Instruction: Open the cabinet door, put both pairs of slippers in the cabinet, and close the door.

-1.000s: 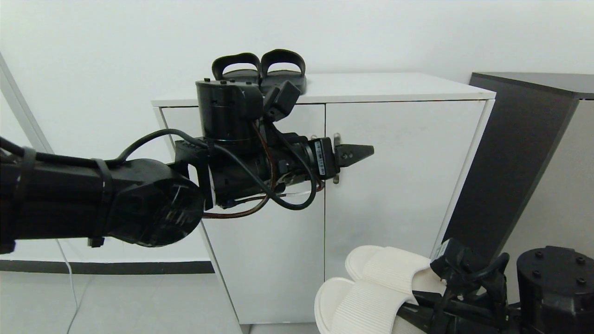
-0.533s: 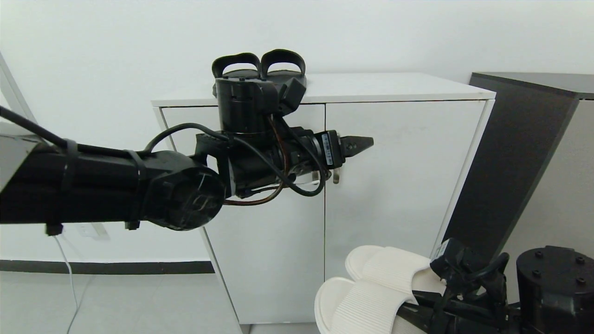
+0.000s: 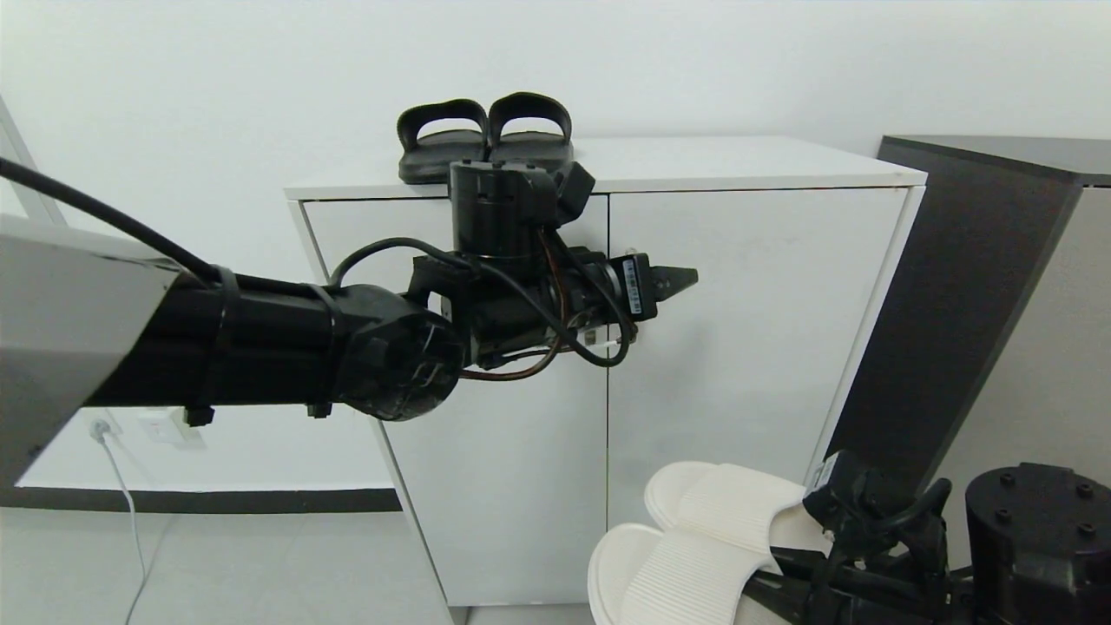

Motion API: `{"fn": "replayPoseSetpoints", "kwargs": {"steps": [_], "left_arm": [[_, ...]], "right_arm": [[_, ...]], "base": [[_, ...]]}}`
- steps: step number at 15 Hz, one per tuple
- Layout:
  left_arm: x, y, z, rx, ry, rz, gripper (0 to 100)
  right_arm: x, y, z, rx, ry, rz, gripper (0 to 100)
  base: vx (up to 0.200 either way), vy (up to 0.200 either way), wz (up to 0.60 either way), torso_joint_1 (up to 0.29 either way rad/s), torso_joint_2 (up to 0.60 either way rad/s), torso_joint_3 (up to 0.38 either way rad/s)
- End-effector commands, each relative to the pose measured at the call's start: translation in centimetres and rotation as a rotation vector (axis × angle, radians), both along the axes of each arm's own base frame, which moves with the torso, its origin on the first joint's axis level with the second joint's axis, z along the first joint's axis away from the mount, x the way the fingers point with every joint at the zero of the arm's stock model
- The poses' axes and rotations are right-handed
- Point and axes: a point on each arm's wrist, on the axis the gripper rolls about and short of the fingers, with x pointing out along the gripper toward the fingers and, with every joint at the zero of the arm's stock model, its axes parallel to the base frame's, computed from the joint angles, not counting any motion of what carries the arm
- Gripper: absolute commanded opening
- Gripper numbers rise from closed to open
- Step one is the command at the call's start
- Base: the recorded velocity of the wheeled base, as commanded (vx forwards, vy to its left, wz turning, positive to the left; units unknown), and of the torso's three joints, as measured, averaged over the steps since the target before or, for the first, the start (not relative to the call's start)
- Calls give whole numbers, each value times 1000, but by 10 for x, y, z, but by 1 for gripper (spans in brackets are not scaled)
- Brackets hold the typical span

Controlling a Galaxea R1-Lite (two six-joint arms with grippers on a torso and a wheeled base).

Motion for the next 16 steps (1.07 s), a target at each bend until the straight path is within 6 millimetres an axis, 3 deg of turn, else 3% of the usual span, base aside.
{"fn": "replayPoseSetpoints", "kwargs": {"steps": [1,10,13,16], "left_arm": [[-2,0,-2,2,7,-6,0],[-53,15,8,7,14,-61,0],[-75,30,14,1,3,-66,0],[-85,46,16,-1,1,-48,0]], "right_arm": [[-1,-1,0,4,0,7,0],[-13,-9,-3,12,18,129,0],[-13,-9,-3,12,18,129,0],[-12,-8,-4,1,12,134,0]], "base": [[0,0,0,0,0,0],[0,0,0,0,0,0],[0,0,0,0,0,0],[0,0,0,0,0,0]]}}
